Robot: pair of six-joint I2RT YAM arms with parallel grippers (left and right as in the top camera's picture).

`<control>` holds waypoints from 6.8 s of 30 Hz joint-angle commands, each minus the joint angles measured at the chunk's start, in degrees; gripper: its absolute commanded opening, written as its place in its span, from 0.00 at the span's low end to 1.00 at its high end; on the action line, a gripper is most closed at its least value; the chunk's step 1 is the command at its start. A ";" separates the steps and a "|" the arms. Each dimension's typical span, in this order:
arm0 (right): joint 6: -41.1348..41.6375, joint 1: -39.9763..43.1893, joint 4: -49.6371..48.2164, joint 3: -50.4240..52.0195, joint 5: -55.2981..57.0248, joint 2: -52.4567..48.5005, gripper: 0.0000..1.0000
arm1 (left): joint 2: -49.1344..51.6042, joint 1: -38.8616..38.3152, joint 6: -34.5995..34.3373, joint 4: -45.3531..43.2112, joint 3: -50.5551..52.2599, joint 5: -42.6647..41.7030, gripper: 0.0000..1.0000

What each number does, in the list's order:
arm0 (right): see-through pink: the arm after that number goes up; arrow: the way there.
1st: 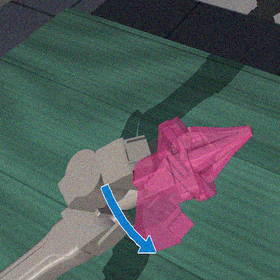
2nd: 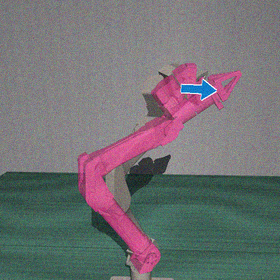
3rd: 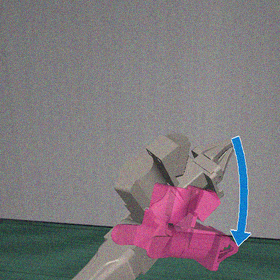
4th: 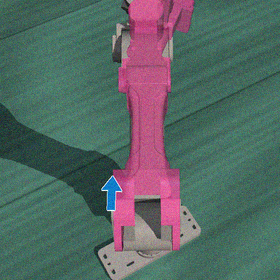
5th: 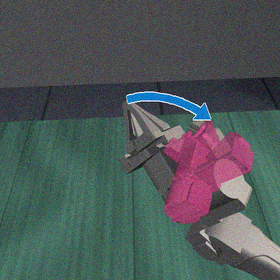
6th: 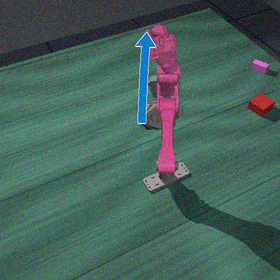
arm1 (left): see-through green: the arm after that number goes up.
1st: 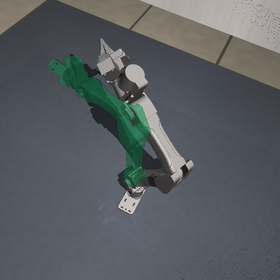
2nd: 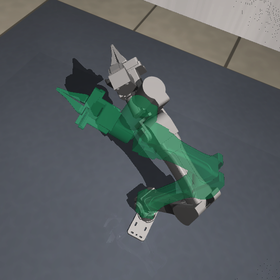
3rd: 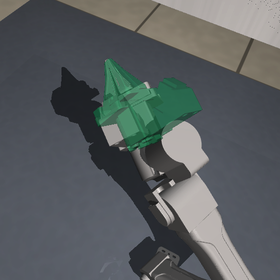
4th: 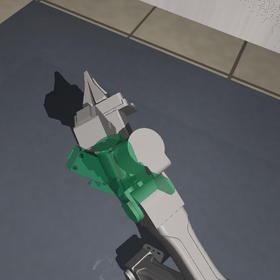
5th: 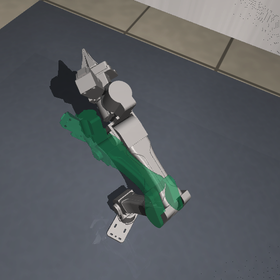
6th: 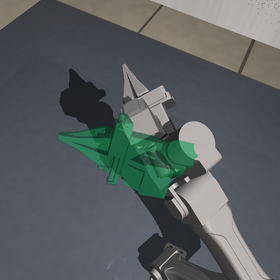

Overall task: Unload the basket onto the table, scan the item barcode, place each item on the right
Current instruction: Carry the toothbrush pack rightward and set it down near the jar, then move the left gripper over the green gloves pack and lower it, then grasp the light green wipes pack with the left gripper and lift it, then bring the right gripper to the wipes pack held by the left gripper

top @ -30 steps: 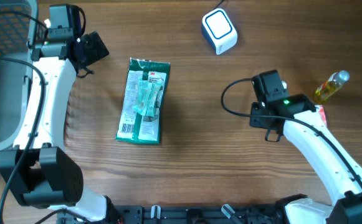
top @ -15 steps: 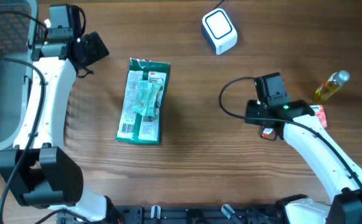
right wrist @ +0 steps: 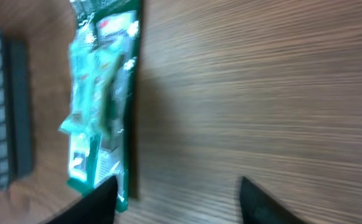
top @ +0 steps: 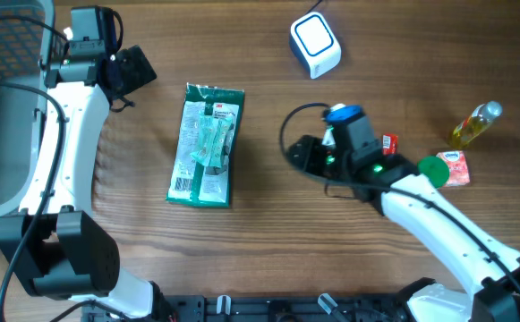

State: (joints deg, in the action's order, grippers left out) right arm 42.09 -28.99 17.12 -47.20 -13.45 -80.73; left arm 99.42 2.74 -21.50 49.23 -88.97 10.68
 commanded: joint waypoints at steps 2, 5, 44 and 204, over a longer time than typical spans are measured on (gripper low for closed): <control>1.62 -4.11 -2.19 0.85 2.25 -0.72 0.81 | 0.26 0.11 0.50 -0.11 0.09 0.52 1.00; 2.27 -4.59 -2.75 0.85 2.21 -0.83 0.91 | 0.26 0.11 0.50 -0.11 0.09 0.55 1.00; 2.99 -4.59 3.17 0.85 9.62 -0.92 1.00 | 0.68 -4.57 0.13 10.25 5.86 -14.73 0.38; -6.03 6.91 -21.62 0.83 -24.94 -22.10 0.04 | 11.23 -25.14 12.11 -3.30 18.78 -41.29 0.04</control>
State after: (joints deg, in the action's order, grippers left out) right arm 35.99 -20.95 -3.86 -46.48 -37.50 -101.43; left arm 110.15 -22.37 -10.55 46.87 -70.61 -29.93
